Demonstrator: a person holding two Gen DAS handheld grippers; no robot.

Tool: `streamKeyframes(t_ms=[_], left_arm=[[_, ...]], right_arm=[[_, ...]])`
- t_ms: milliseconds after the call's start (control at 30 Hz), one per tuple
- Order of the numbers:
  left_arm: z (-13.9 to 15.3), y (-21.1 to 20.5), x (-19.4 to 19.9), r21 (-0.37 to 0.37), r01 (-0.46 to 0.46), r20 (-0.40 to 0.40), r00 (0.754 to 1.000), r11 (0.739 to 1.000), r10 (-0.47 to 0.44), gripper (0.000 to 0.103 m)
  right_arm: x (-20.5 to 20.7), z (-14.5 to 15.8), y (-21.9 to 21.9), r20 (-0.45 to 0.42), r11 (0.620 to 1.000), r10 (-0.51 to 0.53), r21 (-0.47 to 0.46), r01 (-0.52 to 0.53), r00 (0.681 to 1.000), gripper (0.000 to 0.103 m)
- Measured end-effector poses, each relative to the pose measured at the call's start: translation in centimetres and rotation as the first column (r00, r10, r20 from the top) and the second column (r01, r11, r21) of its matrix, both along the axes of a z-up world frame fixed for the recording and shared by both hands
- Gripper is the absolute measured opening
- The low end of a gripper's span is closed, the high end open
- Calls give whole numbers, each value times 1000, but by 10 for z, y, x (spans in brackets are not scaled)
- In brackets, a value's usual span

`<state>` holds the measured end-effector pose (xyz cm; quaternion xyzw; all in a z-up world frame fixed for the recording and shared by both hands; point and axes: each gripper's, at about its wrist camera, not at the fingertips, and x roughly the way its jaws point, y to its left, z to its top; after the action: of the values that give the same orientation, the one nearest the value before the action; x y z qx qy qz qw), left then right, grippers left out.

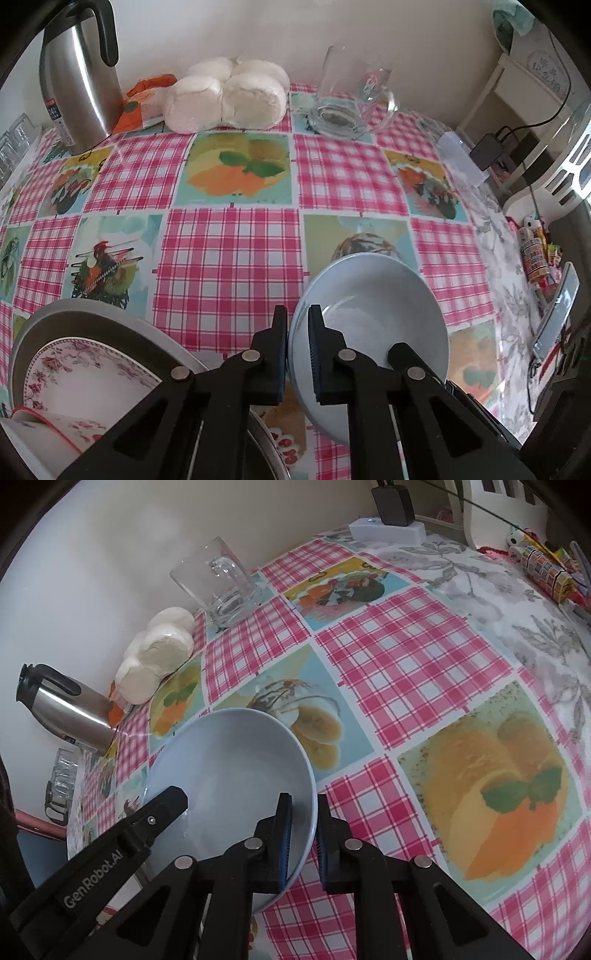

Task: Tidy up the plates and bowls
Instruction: 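Lift the white round bowl with both grippers over the dish stack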

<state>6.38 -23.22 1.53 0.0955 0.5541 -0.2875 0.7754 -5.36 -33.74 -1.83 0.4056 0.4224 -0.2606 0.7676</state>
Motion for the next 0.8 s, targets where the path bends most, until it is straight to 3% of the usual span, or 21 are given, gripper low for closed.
streamKeyframes(t_ms=[567,800], left_arm=[[111,45,-20,-203,22,89,996,979,-4,11],[140,77,-23,-232,10,126,992,973,20,11]], right_arm=[[-25,124,35,111,982,-31,-182,51,993,14],[-25,158,67,151,977,5,-212,28,989,16]])
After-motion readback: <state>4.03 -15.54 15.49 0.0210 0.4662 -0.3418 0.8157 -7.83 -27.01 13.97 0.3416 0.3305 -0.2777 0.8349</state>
